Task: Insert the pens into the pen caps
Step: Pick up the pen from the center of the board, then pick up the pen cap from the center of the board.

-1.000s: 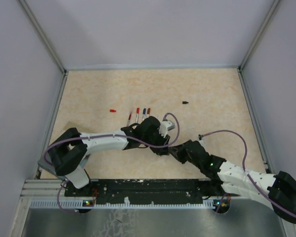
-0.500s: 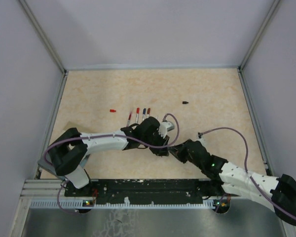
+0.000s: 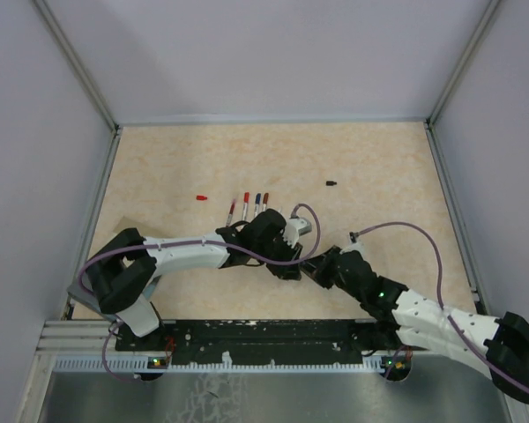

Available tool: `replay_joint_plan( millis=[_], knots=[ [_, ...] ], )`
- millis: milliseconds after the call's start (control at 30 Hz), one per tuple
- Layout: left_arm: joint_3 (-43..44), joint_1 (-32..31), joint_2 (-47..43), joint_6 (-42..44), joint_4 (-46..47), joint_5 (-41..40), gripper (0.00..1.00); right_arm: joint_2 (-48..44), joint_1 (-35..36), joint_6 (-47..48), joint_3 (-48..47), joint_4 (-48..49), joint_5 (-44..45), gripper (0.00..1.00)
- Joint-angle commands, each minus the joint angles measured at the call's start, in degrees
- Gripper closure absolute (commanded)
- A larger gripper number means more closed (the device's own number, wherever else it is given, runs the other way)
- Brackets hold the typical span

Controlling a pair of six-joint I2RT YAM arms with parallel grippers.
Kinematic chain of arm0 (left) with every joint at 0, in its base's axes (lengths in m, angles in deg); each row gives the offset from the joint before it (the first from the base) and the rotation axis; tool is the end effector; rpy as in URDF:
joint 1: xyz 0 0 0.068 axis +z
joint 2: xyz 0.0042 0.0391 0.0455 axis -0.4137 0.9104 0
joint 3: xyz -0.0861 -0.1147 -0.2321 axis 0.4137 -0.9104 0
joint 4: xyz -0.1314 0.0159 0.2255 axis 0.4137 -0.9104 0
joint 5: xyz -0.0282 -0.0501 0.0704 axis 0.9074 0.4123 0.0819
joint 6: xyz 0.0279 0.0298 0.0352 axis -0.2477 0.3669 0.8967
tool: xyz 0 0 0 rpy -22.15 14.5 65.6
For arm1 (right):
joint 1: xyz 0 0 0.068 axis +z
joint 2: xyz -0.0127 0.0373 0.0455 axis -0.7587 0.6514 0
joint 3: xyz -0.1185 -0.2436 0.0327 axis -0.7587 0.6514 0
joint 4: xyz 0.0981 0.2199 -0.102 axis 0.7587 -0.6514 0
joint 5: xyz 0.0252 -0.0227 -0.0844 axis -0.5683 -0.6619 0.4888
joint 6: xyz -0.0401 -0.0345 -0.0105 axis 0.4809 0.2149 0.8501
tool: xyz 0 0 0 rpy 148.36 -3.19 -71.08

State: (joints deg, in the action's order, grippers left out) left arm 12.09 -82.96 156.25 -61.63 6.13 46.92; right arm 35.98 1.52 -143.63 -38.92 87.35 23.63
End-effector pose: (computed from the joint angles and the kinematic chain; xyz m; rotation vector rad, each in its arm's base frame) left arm 0.1684 -0.2995 0.1864 1.0890 2.2754 -1.0312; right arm 0.1050 0.1186 0.1511 0.7314 2.1880 1.1559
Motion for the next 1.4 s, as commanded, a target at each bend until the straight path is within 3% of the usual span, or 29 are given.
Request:
replay_joint_plan(
  millis=[0, 67, 200, 333, 433, 533, 833, 1000, 1233, 1333, 1367],
  knots=[
    [0.1, -0.4, 0.4, -0.1, 0.1, 0.2, 0.67, -2.8, 0.5, 1.7, -2.6, 4.7, 1.4, 1.00],
    [0.1, -0.4, 0.4, -0.2, 0.2, 0.3, 0.70, -3.2, 0.6, 1.9, -2.6, 4.6, 1.3, 1.00],
    [0.3, -0.4, 0.1, -0.4, 0.7, 0.7, 0.89, -2.4, 0.5, 2.5, -2.7, 4.8, 0.5, 1.00],
    [0.6, -0.4, -0.6, -0.5, 1.0, 0.7, 0.92, -0.7, 0.5, 4.2, -3.1, 5.8, -1.0, 1.00],
    [0.3, -0.2, -1.5, -0.5, 0.9, 0.0, 0.99, -0.6, 0.5, 7.5, -4.2, 5.8, -1.9, 0.80],
    [-0.5, 0.4, -3.4, -1.4, 0.4, -2.4, 1.00, -2.2, 0.5, 10.9, -6.1, 2.6, -0.6, 0.66],
    [-4.6, 8.3, -14.4, -5.4, -5.1, -7.3, 1.00, -5.0, 0.5, 25.8, -14.4, -9.7, 6.6, 0.59],
    [-4.9, 14.0, -24.4, -8.4, -16.9, -16.7, 1.00, 5.1, -0.3, 41.4, -24.2, -11.9, 2.9, 0.59],
    [-7.5, 15.7, -42.7, -6.1, -25.0, -27.3, 1.00, 29.6, -1.4, 62.3, -45.4, -15.9, -5.9, 0.58],
    [-7.9, 16.5, -50.3, -6.4, -28.1, -31.9, 0.93, 39.5, -2.6, 70.9, -54.9, -17.5, -12.4, 0.58],
    [-7.8, 16.7, -51.7, -6.4, -29.3, -32.9, 0.97, 42.9, -3.1, 73.6, -58.6, -18.5, -14.6, 0.58]
  ],
)
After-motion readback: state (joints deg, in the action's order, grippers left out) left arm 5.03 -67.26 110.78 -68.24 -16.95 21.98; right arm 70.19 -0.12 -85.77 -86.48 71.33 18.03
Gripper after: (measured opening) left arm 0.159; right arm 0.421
